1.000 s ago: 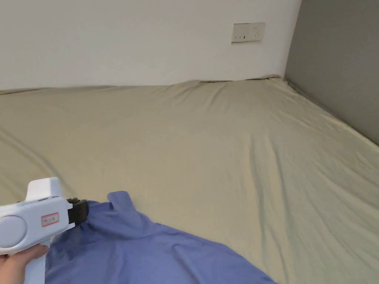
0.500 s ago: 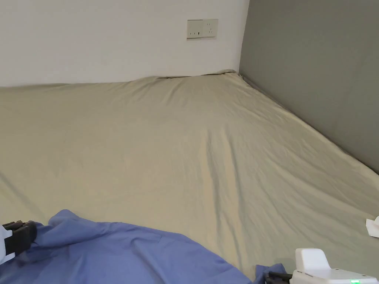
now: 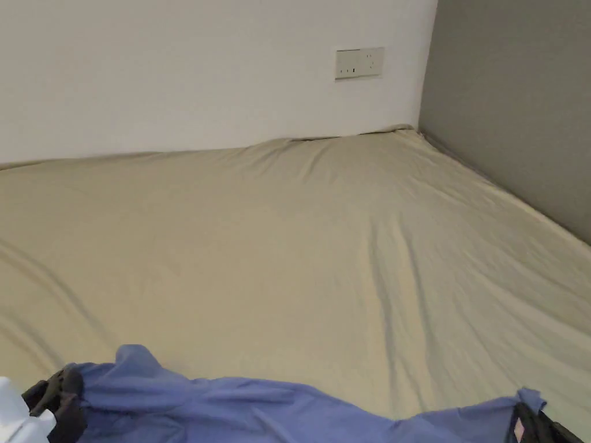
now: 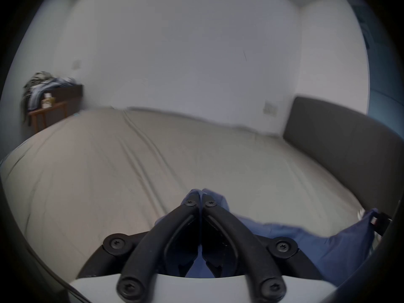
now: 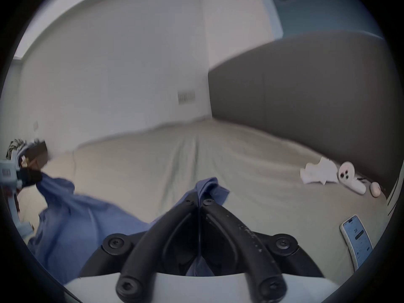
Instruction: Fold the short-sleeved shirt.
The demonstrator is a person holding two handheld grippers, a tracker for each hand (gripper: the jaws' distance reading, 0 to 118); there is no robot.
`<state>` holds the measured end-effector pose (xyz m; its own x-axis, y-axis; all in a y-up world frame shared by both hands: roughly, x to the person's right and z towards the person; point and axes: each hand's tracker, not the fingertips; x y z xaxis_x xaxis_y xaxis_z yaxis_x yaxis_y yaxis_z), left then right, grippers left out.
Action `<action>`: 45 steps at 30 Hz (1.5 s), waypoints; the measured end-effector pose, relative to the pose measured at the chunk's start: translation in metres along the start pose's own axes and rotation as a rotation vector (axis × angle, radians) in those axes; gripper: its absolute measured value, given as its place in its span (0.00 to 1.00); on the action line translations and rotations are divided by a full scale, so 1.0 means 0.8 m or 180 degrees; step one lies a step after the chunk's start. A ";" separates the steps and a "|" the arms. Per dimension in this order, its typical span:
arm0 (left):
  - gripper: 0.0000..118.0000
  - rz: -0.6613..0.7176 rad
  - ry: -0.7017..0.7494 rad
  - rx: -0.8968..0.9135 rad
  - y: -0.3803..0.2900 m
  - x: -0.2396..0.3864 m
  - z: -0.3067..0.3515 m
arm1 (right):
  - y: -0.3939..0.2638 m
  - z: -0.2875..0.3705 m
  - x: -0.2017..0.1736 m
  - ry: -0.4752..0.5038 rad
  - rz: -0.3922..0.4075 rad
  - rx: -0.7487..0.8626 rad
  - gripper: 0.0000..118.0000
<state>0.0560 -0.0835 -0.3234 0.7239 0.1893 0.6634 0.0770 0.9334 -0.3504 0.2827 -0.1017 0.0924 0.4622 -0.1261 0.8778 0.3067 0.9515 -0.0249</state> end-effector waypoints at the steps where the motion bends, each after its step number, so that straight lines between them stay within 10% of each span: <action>1: 0.00 0.0105 0.0076 0.0208 -0.002 0.006 0.018 | 0.009 0.014 -0.015 0.0017 -0.0002 0.0166 0.03; 24: 0.00 -0.0135 0.0149 0.2763 0.397 0.028 0.350 | 0.458 0.191 -0.129 0.0847 -0.0043 0.2554 0.03; 45: 0.00 0.0148 -0.0197 0.2712 0.643 -0.016 0.182 | 0.662 -0.004 -0.208 0.0929 -0.0321 0.2561 0.03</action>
<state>-0.0133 0.4387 -0.4163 0.6729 0.2263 0.7042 -0.5115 0.8300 0.2221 0.3707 0.4227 -0.0686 0.6937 -0.1828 0.6967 -0.2740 0.8275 0.4900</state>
